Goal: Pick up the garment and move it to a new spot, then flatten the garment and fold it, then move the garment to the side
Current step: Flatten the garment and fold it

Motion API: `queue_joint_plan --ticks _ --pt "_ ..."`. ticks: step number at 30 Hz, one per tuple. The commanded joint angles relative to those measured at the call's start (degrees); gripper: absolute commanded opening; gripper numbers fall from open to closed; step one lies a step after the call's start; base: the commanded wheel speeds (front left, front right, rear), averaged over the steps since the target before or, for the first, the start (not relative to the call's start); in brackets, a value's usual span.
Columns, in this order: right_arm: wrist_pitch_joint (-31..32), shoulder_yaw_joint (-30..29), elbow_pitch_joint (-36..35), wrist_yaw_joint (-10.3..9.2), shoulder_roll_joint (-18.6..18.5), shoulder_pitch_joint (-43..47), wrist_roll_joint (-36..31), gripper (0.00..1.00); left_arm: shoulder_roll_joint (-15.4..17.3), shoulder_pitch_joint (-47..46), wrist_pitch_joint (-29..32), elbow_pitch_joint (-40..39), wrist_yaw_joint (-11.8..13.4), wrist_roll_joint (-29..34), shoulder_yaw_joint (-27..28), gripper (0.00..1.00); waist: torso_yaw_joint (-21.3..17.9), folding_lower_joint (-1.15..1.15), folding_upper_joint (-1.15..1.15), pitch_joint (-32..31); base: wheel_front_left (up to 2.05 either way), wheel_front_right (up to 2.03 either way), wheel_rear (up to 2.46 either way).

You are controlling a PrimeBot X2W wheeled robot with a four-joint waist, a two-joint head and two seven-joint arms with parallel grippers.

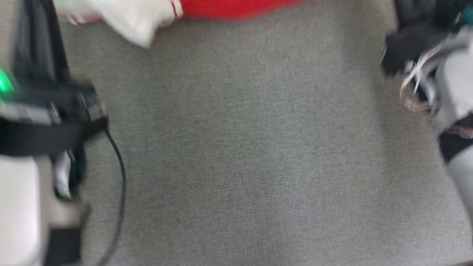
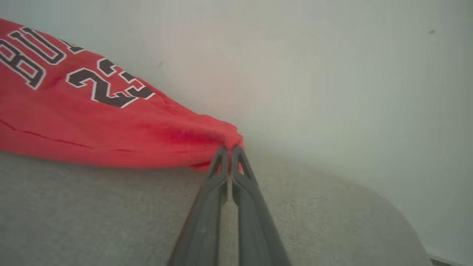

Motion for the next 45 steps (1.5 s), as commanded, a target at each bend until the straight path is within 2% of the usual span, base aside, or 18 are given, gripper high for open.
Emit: queue_joint_plan --ticks 1,7,12,16,22,31,39,45 --pt "0.9 0.2 -0.9 -0.17 -0.3 2.8 1.2 0.00 -1.2 3.5 -0.1 -0.5 -0.3 -0.9 0.8 0.00 0.9 0.00 -0.01 -6.0 0.00 0.00 0.00" --pt "9.2 -1.1 -7.7 -0.17 -0.6 17.7 4.2 0.00 -7.2 21.3 -0.2 -0.4 -0.3 -2.3 5.6 0.00 1.1 0.00 -0.01 -15.6 0.00 0.00 0.00" --pt "16.1 -3.3 -14.2 -0.17 0.0 29.8 5.3 0.00 -9.4 33.1 -0.2 -0.3 -0.3 -3.1 6.9 0.00 1.7 0.00 -0.01 -21.8 0.00 0.00 0.00" --pt "19.8 -6.3 -18.1 -0.17 0.3 37.7 5.3 0.00 -10.6 40.7 -0.1 -0.5 -0.3 -6.3 7.8 0.00 3.0 0.00 -0.01 -25.6 0.00 0.00 0.00" --pt "26.2 -10.6 -22.0 -0.17 1.6 47.0 4.2 0.00 -10.6 49.3 -0.2 0.3 0.5 -15.0 5.1 0.00 5.9 0.00 -0.01 -29.5 0.00 0.00 0.00" --pt "36.7 -16.5 -30.7 -0.17 4.0 58.8 2.9 0.00 -10.6 56.8 0.5 3.5 0.2 -19.3 -0.9 0.00 9.9 0.00 -0.01 -31.5 0.00 0.00 0.00" --pt "45.2 -19.6 -38.1 -0.17 6.2 67.9 2.8 0.00 -7.8 63.1 9.4 1.7 -0.2 -27.3 -3.8 0.00 10.3 0.00 -0.01 -31.7 0.00 0.00 0.00" --pt "47.5 -24.2 -42.1 -0.17 7.4 72.4 1.6 0.00 -5.0 66.2 11.8 -2.4 -0.2 -30.2 -1.8 0.00 9.8 0.00 -0.01 -31.6 0.00 0.00 0.00"
